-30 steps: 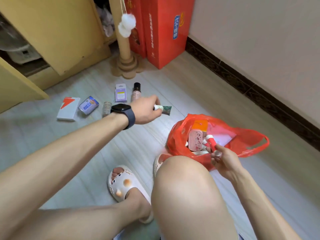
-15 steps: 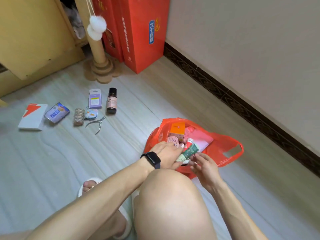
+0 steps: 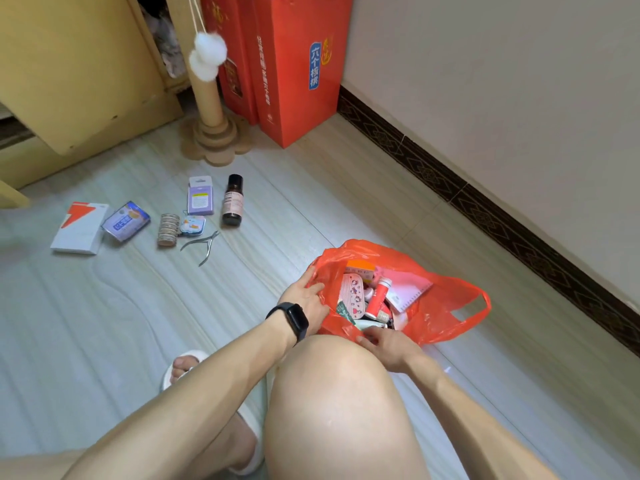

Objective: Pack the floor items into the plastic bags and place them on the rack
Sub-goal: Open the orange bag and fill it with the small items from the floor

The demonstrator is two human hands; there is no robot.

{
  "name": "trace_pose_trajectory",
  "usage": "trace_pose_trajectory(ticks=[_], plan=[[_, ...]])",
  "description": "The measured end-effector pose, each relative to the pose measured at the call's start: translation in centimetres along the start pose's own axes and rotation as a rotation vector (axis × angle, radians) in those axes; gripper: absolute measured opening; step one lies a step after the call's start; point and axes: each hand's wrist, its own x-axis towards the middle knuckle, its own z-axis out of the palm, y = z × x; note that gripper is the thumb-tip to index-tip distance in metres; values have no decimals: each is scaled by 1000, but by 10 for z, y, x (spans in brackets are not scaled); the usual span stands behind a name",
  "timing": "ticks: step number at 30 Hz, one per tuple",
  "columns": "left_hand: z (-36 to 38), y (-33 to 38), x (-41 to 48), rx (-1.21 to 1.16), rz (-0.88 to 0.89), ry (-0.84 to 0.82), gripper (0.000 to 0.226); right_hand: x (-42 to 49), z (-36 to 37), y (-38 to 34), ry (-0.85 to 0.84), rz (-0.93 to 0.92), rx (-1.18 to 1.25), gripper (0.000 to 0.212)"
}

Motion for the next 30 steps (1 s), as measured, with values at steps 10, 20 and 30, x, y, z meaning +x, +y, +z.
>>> trace_pose_trajectory(ticks=[10, 20, 30], plan=[[-24, -63, -50, -506, -210, 334, 45, -43, -77, -58, 449, -369, 65, 45], [35, -212, -208, -406, -725, 137, 56, -29, -115, -219, 489, -656, 34, 49], [211, -199, -167, -820, -909, -17, 68, 91, -31, -282, 102, -593, -376, 61]])
